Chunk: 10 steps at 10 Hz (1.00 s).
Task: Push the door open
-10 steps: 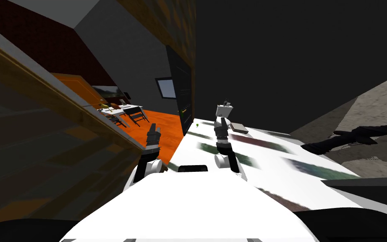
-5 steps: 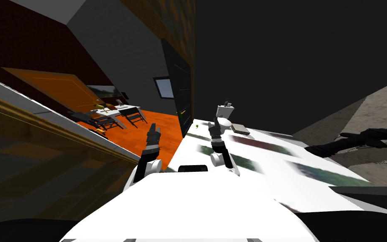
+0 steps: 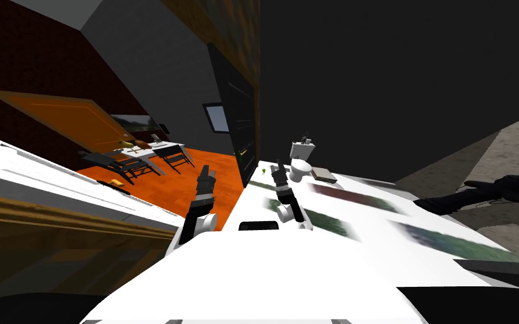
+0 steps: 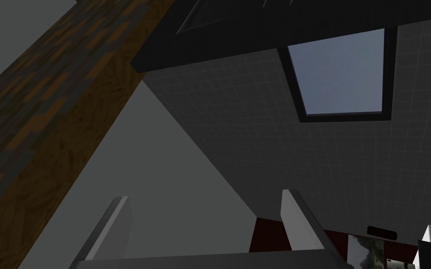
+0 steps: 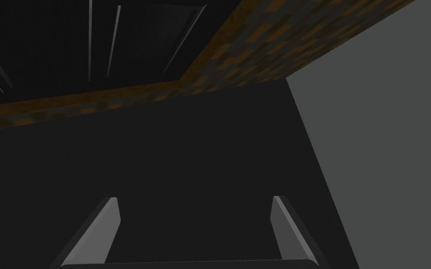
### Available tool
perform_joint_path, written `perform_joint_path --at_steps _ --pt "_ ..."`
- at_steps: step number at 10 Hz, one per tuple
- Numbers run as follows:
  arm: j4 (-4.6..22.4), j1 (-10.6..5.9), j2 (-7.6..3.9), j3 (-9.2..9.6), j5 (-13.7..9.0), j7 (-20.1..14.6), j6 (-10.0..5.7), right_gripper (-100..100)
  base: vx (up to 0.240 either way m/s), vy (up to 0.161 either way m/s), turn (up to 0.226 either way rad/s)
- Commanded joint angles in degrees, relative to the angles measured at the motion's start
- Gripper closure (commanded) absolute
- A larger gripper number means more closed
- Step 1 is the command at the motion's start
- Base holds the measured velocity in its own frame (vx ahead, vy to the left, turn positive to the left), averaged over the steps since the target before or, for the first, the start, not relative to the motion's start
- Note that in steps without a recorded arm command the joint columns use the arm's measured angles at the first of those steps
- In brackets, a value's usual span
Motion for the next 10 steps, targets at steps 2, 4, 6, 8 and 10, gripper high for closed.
perform_joint_path --at_steps 2,4,6,8,10 --pt "2.9 -2.03 -0.49 2.59 -0.3 -0.8 -0.33 -100 0.169 -0.031 -0.012" --pt "5.3 -3.84 -0.85 5.24 -0.6 -1.4 -0.31 -100 0.177 -0.039 -0.017" --pt "7.8 -5.7 -1.17 7.95 -0.9 -2.1 -0.29 -100 0.192 -0.015 -0.017" --pt "9.0 -6.67 -1.3 9.36 -1.0 -2.4 -0.29 -100 0.149 -0.017 -0.011" --pt "10.9 -8.11 -1.49 11.47 -1.2 -2.9 -0.27 -100 0.124 -0.031 -0.014"
